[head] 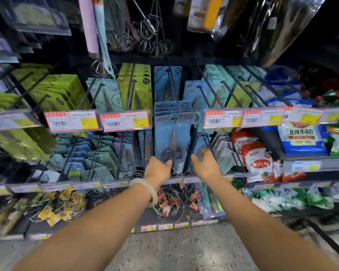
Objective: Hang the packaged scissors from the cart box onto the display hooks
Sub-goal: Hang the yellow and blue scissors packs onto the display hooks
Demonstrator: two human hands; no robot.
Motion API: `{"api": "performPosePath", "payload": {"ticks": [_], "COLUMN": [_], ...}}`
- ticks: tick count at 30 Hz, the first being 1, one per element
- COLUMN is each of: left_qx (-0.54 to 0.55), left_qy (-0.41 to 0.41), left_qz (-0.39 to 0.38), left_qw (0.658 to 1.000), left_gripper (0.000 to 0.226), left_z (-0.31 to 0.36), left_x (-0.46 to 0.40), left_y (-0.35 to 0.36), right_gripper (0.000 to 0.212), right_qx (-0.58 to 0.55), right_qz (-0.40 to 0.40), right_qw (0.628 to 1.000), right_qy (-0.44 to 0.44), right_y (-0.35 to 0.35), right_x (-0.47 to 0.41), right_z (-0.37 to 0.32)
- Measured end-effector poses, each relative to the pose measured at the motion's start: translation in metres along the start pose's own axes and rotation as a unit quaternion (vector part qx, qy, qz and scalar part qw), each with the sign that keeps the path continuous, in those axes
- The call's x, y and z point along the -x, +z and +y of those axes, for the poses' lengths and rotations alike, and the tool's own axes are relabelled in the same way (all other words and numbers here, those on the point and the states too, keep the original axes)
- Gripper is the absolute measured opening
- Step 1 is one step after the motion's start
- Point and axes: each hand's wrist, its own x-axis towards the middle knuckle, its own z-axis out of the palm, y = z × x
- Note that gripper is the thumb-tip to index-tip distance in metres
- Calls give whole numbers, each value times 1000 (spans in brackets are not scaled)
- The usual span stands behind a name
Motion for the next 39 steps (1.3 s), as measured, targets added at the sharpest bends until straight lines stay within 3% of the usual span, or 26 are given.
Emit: {"api": "performPosePath", "payload": {"ticks": [4, 8, 11, 18, 24, 29, 39], "left_qx": [-246, -346, -405, -446, -465, -485, -508], "left_qy": [119, 257, 330, 456, 539, 588, 630], "left_qz": [-69, -103, -121, -132, -180, -222, -280], "left_qw": [959, 897, 844, 759, 679, 608, 516], "left_gripper": [62, 81, 83, 73, 85, 82, 78], "left_z": [1, 27, 60, 151, 213, 246, 332], "left_x": [10, 34, 57, 145, 241, 310, 355], "left_y": [45, 91, 130, 253, 375, 463, 653], "right_gripper": [44, 68, 74, 77, 78, 68, 58], "right_qx": [99, 258, 303, 306, 267, 251, 201], "right_qz": [-5, 15, 46, 113, 179, 243, 254], "right_qw": [995, 966, 952, 937, 918, 887, 862], "right_qy": [-21, -31, 12, 123, 232, 301, 390], "right_y": [-5, -38, -81, -223, -341, -396, -509], "right_x": [15, 38, 56, 104, 167, 211, 193], "right_z": [40, 93, 133, 233, 329, 409, 550]}}
